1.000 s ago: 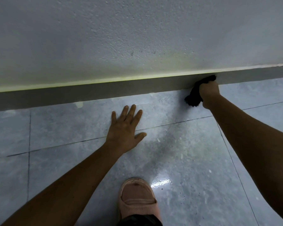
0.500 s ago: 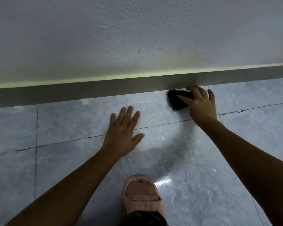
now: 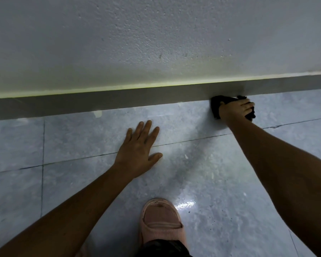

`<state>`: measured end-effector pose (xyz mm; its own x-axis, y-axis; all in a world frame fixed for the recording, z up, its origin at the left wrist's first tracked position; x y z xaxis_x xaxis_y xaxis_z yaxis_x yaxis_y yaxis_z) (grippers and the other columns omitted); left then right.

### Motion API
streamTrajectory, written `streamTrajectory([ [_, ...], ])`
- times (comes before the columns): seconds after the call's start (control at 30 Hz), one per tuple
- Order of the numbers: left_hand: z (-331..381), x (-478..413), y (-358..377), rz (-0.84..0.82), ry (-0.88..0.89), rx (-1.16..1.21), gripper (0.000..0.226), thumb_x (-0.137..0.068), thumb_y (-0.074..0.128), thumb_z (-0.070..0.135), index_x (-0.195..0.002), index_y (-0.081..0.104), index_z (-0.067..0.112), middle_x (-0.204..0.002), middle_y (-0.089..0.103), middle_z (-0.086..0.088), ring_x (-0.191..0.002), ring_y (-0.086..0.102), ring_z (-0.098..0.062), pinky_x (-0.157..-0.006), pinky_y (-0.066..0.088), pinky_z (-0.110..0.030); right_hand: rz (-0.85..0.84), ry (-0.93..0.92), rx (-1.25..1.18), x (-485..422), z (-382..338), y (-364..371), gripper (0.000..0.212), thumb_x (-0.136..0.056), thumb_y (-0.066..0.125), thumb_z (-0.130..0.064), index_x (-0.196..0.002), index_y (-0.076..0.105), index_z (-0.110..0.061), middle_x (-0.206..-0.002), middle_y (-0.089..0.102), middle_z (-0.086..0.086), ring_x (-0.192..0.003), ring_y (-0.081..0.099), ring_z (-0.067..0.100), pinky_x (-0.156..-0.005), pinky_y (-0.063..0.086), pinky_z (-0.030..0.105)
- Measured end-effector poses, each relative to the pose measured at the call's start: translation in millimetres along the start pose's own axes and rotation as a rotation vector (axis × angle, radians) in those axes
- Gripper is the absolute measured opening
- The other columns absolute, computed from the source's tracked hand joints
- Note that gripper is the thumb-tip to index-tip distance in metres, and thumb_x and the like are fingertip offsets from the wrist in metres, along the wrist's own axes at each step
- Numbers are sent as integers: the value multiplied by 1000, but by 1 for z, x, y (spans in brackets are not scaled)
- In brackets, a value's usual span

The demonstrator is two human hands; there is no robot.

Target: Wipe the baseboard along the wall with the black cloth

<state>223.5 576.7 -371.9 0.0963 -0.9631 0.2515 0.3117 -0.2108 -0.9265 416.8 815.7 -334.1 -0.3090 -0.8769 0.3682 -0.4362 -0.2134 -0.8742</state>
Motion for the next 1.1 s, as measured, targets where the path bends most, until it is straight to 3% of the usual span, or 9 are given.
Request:
streamTrajectory([
  [0.1, -3, 3, -1, -1, 35, 24, 84, -78, 3, 68, -150, -7, 25, -159, -15, -4, -146, -14, -22, -116, -10, -38, -39, -8, 1, 4, -9, 0, 81, -98, 43, -32, -149, -10, 2, -159, -14, 19, -147, -9, 33, -119, 4, 44],
  [0.23, 2, 4, 0, 46, 22, 12, 82, -81, 8, 65, -151, -2, 23, -160, -9, -6, -146, -12, -23, -115, -11, -38, -153, -273, 103, 35, -29, 39, 75, -98, 38, -23, -146, -9, 11, -155, -15, 29, -144, -10, 43, -118, 3, 48],
  [0.37, 1, 4, 0, 37, 6, 0, 83, -80, 5, 66, -151, -4, 23, -159, -12, -5, -146, -14, -23, -116, -11, -38, -223, -442, 166, 53, -31, 61, 77, -99, 40, -22, -145, -12, 12, -154, -18, 30, -144, -12, 43, -119, 1, 45],
  [0.6, -23, 20, -2, 85, -71, -40, 83, -82, 10, 70, -151, 3, 24, -159, -5, -5, -147, -5, -24, -116, -7, -41, -112, -229, 134, 8, -20, 19, 73, -100, 36, -21, -147, -11, 9, -156, -15, 26, -146, -11, 39, -119, 1, 44],
  [0.73, -46, 35, -1, 143, -146, -56, 80, -87, 15, 69, -151, 11, 21, -159, 4, -6, -146, 5, -24, -115, -2, -43, -54, -141, 67, 22, -16, 20, 76, -99, 39, -27, -149, -9, 4, -158, -12, 22, -147, -8, 36, -120, 12, 47],
  [0.83, -44, 35, -1, 137, -150, -45, 80, -87, 18, 67, -151, 10, 20, -159, 4, -7, -146, 3, -26, -115, -4, -43, -96, -218, 135, 47, -18, 37, 76, -98, 37, -29, -148, -8, 6, -158, -8, 23, -147, -5, 36, -119, 10, 46],
  [0.97, -44, 36, 1, 139, -160, -30, 81, -86, 12, 69, -152, 9, 20, -159, 2, -7, -147, 1, -25, -116, 0, -48, -177, -403, 307, 86, -21, 66, 93, -92, 34, -56, -148, -10, 3, -159, -12, 21, -147, -9, 33, -120, 5, 45],
  [1.1, -46, 37, 0, 120, -149, -24, 83, -85, 14, 69, -152, 6, 21, -159, -2, -5, -147, -1, -25, -117, 1, -46, -143, -290, 320, 59, -18, 45, 101, -89, 32, -65, -148, -12, 4, -159, -12, 19, -148, -9, 31, -119, 5, 46],
])
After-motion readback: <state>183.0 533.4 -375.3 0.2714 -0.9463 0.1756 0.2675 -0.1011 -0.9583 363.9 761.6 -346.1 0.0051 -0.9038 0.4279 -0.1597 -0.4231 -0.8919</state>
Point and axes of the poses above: each hand's wrist, its own x-axis away from the middle knuckle, its own y-axis out of the palm, z = x × y, the point moved 6 cm from there along -x, towards the middle knuckle
